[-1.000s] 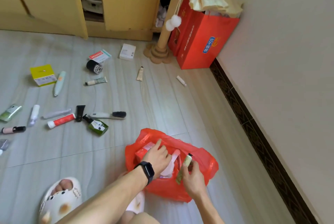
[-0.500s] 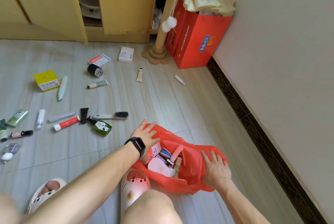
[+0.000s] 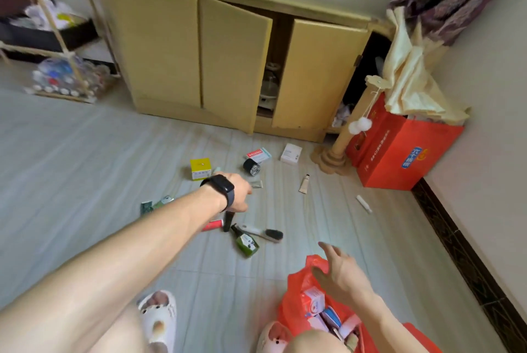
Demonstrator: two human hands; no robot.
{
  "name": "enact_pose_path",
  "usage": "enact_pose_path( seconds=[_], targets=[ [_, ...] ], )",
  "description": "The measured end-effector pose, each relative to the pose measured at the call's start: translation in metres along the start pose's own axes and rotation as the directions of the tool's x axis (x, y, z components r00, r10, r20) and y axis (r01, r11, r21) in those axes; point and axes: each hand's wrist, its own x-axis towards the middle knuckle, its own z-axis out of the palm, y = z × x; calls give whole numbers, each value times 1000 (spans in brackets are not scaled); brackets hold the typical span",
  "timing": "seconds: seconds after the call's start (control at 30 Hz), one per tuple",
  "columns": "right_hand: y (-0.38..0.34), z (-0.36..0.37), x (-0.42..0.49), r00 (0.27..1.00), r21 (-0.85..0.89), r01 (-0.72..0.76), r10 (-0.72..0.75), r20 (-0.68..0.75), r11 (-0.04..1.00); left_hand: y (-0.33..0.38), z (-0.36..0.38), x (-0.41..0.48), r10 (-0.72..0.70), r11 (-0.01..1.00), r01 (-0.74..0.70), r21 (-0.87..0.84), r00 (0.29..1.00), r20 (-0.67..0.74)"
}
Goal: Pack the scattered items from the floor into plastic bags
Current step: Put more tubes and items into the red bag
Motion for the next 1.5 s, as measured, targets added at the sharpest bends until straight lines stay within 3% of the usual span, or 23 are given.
enact_pose_path(
  seconds=[0.2,0.37,0.53,0.7,0.87,1.03,1.13,1.3,1.4,1.5],
  targets=[
    [-88,-22,47,978,-13,201,-202,-47,979,-136,42,-45,-300,951,308,-35,944,136],
    [-127,-6,92,967,-14,255,-256,-12,967,-197,104,-55,-381,915,400,-50,898,219],
    [-146,25,130,968,-26,239,-237,82,971,-201,166,-32,-364,903,416,-112,875,318],
    [-152,71,177,956,-60,173,-153,252,983,-193,230,13,-326,883,407,-234,890,319],
    [-150,147,219,932,-55,106,-80,354,993,-200,302,48,-336,830,473,-297,847,412],
    [-142,220,210,981,-45,42,-33,189,998,-192,349,57,-367,766,481,-426,872,324],
    [-134,239,191,980,24,41,-45,192,999,-177,362,52,-427,734,509,-449,860,278],
    [-130,221,179,917,126,-40,-14,399,991,-163,319,55,-172,837,308,-452,933,317],
    [-130,191,179,842,266,-138,-29,538,954,-162,265,70,-57,893,156,-422,970,238],
    [-126,150,163,841,424,-204,-65,538,882,-158,204,90,19,931,29,-365,992,128]
  ],
)
